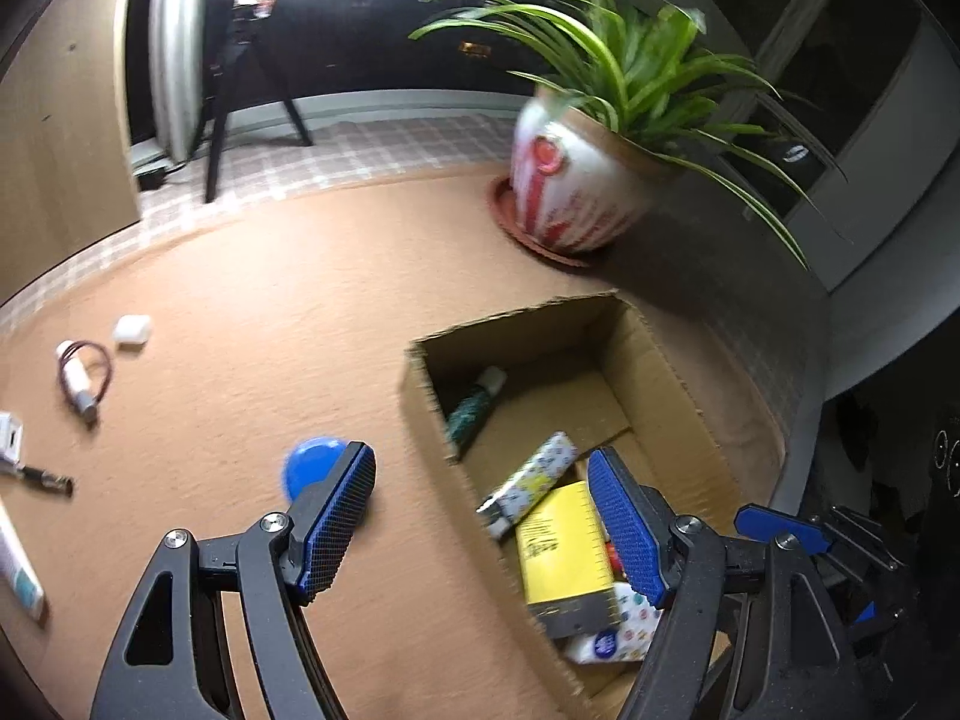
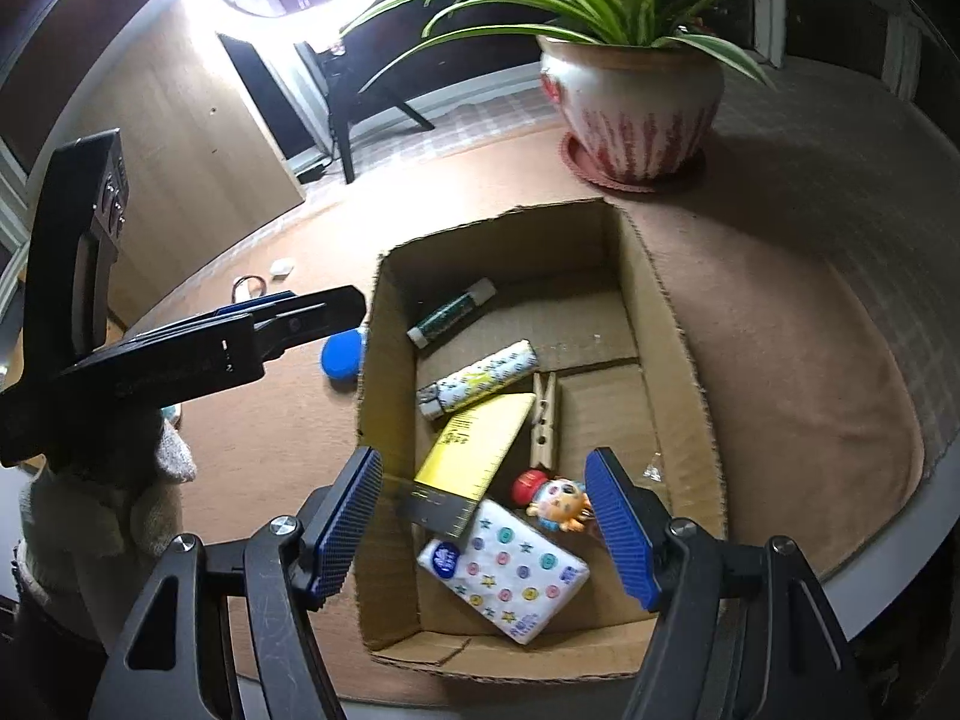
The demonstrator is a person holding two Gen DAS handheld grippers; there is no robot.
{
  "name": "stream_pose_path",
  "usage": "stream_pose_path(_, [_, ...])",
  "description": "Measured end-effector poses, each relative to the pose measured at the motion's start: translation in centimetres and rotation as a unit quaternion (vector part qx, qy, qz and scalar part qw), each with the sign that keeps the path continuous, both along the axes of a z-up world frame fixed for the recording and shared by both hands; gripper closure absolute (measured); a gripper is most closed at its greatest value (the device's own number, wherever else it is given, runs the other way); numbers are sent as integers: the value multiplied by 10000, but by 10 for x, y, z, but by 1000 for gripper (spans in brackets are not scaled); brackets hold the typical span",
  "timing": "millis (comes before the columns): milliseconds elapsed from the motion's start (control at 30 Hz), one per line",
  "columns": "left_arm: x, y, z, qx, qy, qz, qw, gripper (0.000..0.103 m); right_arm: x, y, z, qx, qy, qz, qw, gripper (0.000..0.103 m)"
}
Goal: Organize objects
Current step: 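Carry the lip balm and toy figure into the box and open both tools, then move the left tool to the pink bottle and close on it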
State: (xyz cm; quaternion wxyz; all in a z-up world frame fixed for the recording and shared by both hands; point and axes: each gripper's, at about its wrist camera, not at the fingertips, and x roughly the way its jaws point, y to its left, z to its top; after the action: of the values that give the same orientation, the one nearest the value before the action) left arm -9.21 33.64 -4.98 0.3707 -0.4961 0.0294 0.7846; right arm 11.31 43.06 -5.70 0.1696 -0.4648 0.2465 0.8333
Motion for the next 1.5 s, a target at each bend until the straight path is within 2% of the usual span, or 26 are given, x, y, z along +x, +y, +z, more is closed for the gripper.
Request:
stream_pose_path(367, [-19, -93, -6, -108, -42, 759, 9970, 26, -62, -30, 8, -101, 158, 577, 9982, 36])
stream_pose_path(600, [-47, -157, -20, -182, -172, 1382, 9901, 26, -111, -48, 5, -207, 196, 867, 9958, 36])
stream_pose_path(800, [-93, -196, -39, -250, -442, 1903, 9804, 27, -140, -61, -6, -427, 189, 960, 9943, 36])
stream_pose_path(1067, [-166, -207, -60, -369, -703, 2335, 9691, 33, -142, -70, -20, -431, 52, 1029, 9937, 36])
stream_pose_path(1100, [-175, -206, -64, -398, -765, 2374, 9676, 37, -140, -70, -20, -442, 36, 1019, 9938, 36])
stream_pose_path(1167, [-186, -202, -69, -451, -810, 2419, 9658, 44, -136, -68, -22, -422, 3, 1009, 9940, 36])
stream_pose_path(1400, [-208, -185, -86, -680, -929, 2404, 9638, 47, -123, -55, -21, -391, -17, 913, 9951, 36])
stream_pose_path(1433, [-209, -183, -88, -699, -923, 2394, 9640, 50, -121, -53, -21, -383, -20, 900, 9952, 36])
stream_pose_path(1500, [-212, -179, -91, -747, -921, 2376, 9641, 62, -120, -50, -20, -388, -22, 878, 9954, 37])
